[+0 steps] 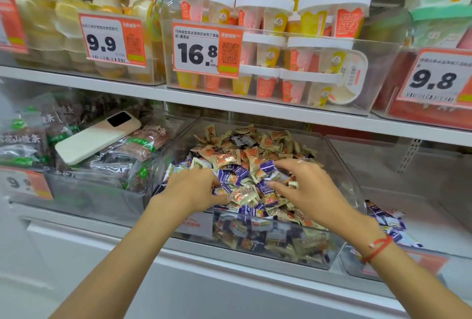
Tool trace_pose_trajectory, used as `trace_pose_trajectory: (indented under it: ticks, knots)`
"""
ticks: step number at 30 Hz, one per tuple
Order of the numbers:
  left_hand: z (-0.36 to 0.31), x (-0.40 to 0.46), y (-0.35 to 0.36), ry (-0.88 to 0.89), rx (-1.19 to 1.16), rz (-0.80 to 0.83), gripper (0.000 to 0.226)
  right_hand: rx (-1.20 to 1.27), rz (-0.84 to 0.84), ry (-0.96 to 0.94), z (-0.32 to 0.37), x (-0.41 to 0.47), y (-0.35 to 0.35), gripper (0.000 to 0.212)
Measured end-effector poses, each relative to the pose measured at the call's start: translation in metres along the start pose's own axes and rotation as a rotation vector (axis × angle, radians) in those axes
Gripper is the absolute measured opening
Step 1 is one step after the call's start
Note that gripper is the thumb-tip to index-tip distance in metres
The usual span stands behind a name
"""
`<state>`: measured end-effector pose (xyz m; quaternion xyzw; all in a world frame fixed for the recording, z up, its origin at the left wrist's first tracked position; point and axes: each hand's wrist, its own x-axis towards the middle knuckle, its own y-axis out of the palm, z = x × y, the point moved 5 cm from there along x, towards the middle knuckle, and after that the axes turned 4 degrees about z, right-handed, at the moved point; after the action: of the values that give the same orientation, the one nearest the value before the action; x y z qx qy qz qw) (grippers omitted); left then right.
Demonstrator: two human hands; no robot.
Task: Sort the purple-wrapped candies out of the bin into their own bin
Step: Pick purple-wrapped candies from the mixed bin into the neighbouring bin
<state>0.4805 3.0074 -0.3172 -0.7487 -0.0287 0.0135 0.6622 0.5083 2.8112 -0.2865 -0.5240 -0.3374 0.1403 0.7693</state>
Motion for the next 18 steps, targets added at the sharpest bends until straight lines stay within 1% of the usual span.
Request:
trace_pose_trajectory:
  ticks: [2,4,6,7,9,11,14,18]
  knots:
    - [0.000,0.000,0.000,-0.029,-0.018,-0.014,0.036,0.050,-0.038,0.043,-0.007,-0.015,-0.011,0.050]
    - [-0.002,-0.001,-0.002,-0.028,-0.053,-0.069,0.024,0.081,-0.055,0.059,-0.012,-0.027,-0.024,0.050]
    - [-0.006,-0.002,-0.006,-0.011,-0.112,-0.123,0.018,0.113,-0.061,0.075,-0.020,-0.038,-0.036,0.049]
    - [-0.010,-0.004,-0.010,-0.004,-0.153,-0.174,0.018,0.148,-0.087,0.091,-0.026,-0.044,-0.044,0.045]
    - [-0.024,-0.015,-0.023,0.014,-0.275,-0.332,0.019,0.233,-0.171,0.143,-0.040,-0.056,-0.063,0.033]
    - [-0.054,-0.031,-0.030,0.087,-0.415,-0.448,0.020,0.275,-0.229,0.223,-0.061,-0.070,-0.078,0.026]
    - [-0.116,-0.046,-0.025,0.253,-0.489,-0.451,0.024,0.238,-0.250,0.345,-0.101,-0.089,-0.092,0.026]
    - [-0.186,-0.028,-0.019,0.423,-0.467,-0.457,0.026,0.149,-0.231,0.416,-0.134,-0.105,-0.095,0.029]
